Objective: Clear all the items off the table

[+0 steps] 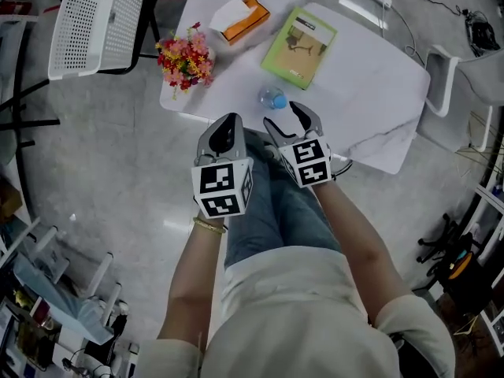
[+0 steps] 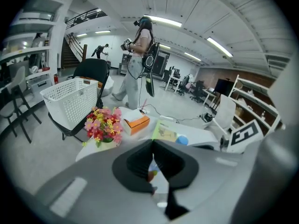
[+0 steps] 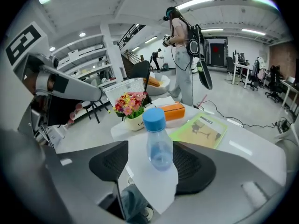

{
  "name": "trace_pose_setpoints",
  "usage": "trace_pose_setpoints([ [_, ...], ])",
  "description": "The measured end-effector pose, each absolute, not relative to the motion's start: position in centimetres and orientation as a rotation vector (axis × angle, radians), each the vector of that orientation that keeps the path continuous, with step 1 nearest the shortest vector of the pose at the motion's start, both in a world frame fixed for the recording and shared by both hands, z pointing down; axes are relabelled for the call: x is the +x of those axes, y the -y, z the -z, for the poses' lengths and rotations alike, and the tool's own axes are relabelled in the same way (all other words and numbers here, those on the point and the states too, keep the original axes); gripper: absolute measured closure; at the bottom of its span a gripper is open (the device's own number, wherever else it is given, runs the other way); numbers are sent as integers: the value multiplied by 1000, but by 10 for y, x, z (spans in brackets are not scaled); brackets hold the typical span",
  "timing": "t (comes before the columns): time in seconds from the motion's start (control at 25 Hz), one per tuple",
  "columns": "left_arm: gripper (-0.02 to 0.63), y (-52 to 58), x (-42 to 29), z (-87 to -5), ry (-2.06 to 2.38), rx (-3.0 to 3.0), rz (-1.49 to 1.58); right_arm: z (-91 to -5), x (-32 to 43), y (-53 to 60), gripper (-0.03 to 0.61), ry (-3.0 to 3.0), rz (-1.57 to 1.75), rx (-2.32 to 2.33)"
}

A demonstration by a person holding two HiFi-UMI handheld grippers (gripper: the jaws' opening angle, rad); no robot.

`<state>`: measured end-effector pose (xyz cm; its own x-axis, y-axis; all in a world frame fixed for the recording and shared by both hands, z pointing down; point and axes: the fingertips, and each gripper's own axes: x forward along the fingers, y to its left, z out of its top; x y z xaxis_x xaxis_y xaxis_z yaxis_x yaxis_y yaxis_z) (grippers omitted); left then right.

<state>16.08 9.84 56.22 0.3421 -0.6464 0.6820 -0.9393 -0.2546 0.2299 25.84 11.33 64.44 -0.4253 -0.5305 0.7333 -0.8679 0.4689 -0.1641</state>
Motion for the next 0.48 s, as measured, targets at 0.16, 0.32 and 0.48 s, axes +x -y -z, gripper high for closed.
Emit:
trace_pose_setpoints([
  [0.16, 604, -97, 155, -578, 1366, 1978, -633, -669, 255, -106, 264, 2080, -734, 1156],
  [0.32, 604, -101, 147, -595, 1355, 1950, -650, -690, 251, -98, 244, 2058, -742, 1154],
  [0.48, 604, -108, 143, -608, 1337, 1927, -672, -704, 250, -94, 241, 2035, -763, 1171],
])
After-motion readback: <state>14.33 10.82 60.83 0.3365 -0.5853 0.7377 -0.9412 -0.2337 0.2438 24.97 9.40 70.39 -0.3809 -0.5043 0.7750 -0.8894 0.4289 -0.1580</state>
